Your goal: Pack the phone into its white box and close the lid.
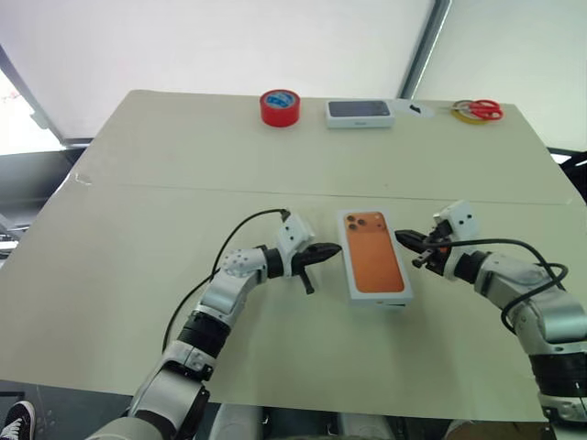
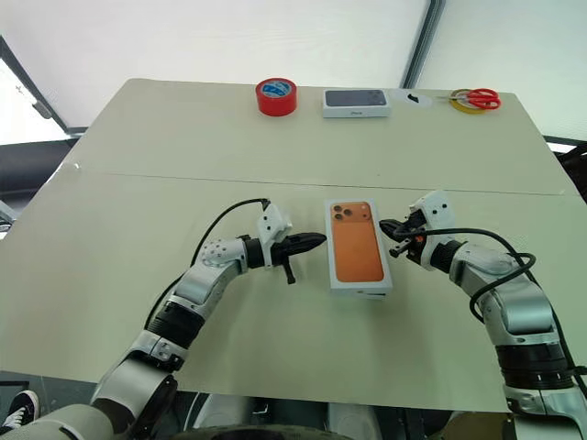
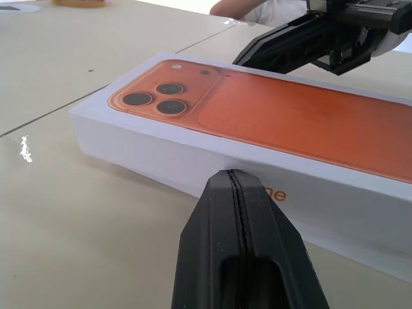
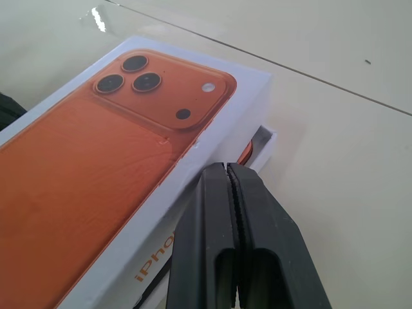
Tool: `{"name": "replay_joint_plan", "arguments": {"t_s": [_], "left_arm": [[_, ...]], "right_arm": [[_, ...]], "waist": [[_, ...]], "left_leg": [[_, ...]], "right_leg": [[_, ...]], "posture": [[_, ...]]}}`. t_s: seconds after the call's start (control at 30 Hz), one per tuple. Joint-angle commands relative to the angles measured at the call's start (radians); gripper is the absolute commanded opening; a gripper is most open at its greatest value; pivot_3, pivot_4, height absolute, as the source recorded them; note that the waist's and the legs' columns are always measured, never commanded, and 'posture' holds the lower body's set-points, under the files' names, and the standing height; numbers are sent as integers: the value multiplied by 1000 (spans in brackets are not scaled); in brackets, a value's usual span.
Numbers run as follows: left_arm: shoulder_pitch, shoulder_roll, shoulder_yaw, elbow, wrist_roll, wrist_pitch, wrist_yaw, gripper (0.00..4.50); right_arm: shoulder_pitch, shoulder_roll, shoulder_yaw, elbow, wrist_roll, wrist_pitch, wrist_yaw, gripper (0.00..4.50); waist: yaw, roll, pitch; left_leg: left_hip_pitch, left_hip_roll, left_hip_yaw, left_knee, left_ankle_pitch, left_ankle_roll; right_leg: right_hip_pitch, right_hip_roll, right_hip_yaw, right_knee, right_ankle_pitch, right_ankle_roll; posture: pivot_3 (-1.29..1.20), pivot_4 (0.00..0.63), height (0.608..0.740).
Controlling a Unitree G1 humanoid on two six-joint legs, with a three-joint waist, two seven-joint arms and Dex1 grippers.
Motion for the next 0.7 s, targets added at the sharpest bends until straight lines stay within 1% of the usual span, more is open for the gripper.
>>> {"name": "replay_joint_plan", "arguments": {"t_s": [0.03,0.27,0.33,0.47,0.53,0.7], "left_arm": [[-25,-18,13,-6,0,-33,1,0],[-15,-28,14,-13,2,-33,7,0],[-8,-34,27,-24,-15,-17,13,0],[-3,-22,27,-16,6,-22,10,0],[0,-24,42,-22,-9,-5,17,0],[-12,-29,50,-1,3,-16,38,0]], "right_arm": [[17,0,4,-36,-44,-33,9,64],[24,-18,-29,-25,-70,-48,45,64],[27,-19,-36,-25,-74,-48,49,64],[38,-25,-18,-39,-101,-58,68,64],[44,-25,-14,-46,-106,-55,76,64],[73,-48,-28,-76,-108,-48,119,64]], "waist": [[0,0,0],[-2,0,0],[-1,0,0],[-1,0,0],[-1,0,0],[-1,0,0]], "left_leg": [[0,0,0,0,0,0],[0,0,0,0,0,0],[0,0,0,1,0,0],[0,0,0,1,0,0],[0,0,0,1,0,0],[0,0,0,2,0,0]], "right_leg": [[0,0,0,0,0,0],[0,0,0,0,0,0],[0,0,0,0,0,0],[0,0,0,0,0,0],[0,0,0,0,0,0],[0,0,0,1,0,0]], "posture": [[0,150,740],[0,150,740],[0,150,740],[0,150,740],[0,150,740],[0,150,740]]}}
